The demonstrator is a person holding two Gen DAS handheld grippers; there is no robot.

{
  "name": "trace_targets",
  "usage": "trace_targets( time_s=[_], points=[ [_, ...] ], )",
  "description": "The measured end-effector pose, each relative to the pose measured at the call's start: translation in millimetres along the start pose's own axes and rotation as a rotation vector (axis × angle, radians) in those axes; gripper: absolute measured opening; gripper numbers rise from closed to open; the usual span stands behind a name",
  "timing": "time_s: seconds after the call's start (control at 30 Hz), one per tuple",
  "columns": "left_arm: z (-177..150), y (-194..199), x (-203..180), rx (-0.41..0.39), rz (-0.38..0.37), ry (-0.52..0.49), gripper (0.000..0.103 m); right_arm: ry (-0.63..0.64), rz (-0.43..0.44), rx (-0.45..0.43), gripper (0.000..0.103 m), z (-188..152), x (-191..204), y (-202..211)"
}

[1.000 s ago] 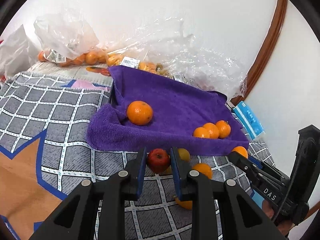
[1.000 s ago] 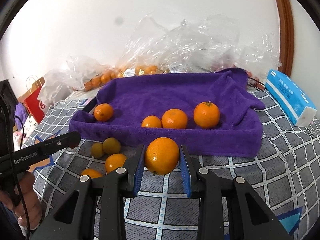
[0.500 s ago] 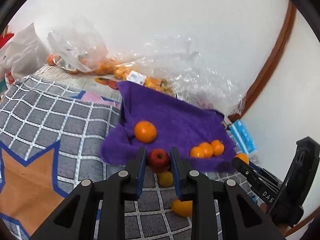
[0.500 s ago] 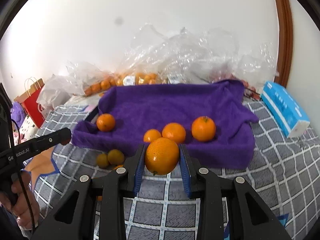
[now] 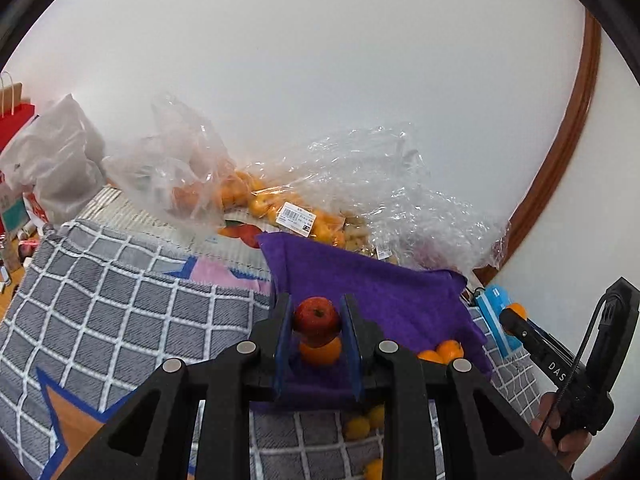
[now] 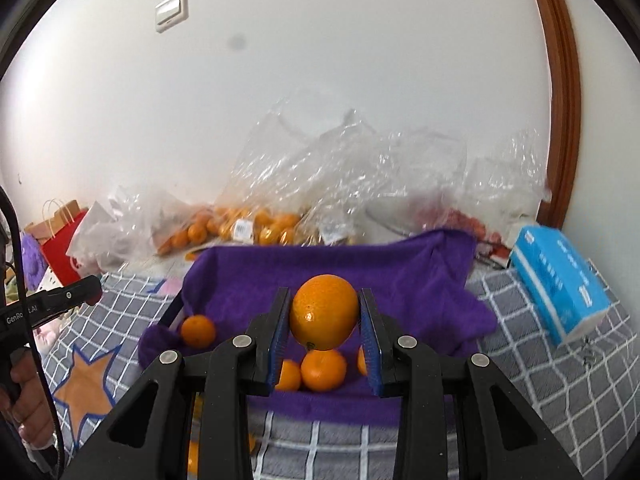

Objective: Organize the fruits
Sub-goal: 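Lift the orange and red apple and carry them over the purple towel, then lower both fruits onto the purple towel and open both tools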

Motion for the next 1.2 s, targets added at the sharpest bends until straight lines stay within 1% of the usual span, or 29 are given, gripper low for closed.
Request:
trace_targets(
  time_s=[0.1, 0.23, 0.33, 0.43, 0.5, 0.6, 0.67, 0.87, 1.07, 1.2],
  points=[
    [5, -12, -6, 0.018, -0.008, 0.008, 0.023, 0.002, -0.007, -0.001, 0.033, 8, -6, -9],
    [13, -35, -16, 0.056, -0.047, 0.039, 0.023, -0.006, -0.029, -0.005, 0.033, 16, -17, -18],
    [17, -49, -21, 0.06, -0.041, 0.04, 0.023, -0.017, -0.03, -0.005, 0.033, 19, -24, -25],
    [13, -66, -25, 0.07, -0.035, 0.046, 0.023, -0.014, -0.048, 0.005, 0.033, 18, -30, -36],
    [6, -77, -25, 0.087, -0.02, 0.047, 0.023, -0.014, -0.061, 0.021, 0.033, 12, -34, -48],
    [-4, -95, -23, 0.117, 0.006, 0.029, 0.023, -0.03, -0.057, 0.058, 0.033, -1, -39, -64],
    [-7, -103, -21, 0.123, 0.023, 0.016, 0.023, -0.03, -0.062, 0.081, 0.033, -7, -41, -75],
    [-18, -120, -14, 0.16, 0.006, 0.035, 0.023, -0.033, -0.076, 0.111, 0.033, -15, -42, -92],
    [-27, -128, -16, 0.174, -0.017, 0.01, 0.023, -0.031, -0.085, 0.141, 0.033, -26, -44, -105],
    [-29, -127, -20, 0.165, -0.04, -0.011, 0.023, -0.023, -0.093, 0.161, 0.033, -32, -45, -112]
  ],
)
Point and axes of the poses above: each gripper's, at about its wrist camera, not at the fingertips, and y roughly against the way its jaws point, x to its left, z to its top, the point moved 2 cm from there along -y, roughly the way its jaws point
